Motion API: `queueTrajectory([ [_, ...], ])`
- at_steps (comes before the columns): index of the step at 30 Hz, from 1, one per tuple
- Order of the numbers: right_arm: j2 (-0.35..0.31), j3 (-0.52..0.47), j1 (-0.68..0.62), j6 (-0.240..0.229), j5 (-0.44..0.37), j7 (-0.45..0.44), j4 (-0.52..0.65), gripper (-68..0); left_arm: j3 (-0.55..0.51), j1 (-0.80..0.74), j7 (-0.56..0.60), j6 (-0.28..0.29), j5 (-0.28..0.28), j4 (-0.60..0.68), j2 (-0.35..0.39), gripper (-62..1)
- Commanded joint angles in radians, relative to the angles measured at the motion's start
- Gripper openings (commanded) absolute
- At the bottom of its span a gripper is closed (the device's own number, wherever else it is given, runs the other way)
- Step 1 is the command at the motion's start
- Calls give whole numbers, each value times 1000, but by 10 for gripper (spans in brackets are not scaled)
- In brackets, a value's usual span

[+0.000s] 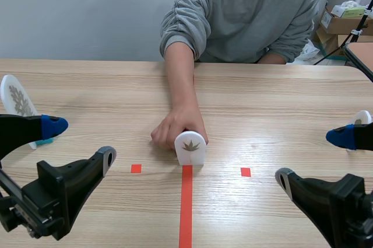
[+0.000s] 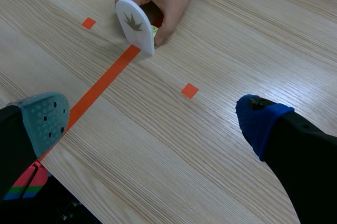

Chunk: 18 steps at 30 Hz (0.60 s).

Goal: Do the leaf sorting experiment

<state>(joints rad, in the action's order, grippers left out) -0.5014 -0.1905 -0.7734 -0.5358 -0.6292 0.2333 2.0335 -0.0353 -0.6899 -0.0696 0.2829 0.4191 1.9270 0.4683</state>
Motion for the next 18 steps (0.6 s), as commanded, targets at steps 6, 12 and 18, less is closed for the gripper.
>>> queueTrajectory([
  [6, -2, -7, 11, 3, -11, -15, 1, 4, -1, -8, 28, 1, 3, 23, -2, -43],
  [12, -2, -7, 11, 3, -11, -15, 1, 4, -1, -8, 28, 1, 3, 23, -2, -43],
  [18, -2, -7, 11, 3, -11, -14, 1, 4, -1, -8, 28, 1, 3, 23, -2, -43],
])
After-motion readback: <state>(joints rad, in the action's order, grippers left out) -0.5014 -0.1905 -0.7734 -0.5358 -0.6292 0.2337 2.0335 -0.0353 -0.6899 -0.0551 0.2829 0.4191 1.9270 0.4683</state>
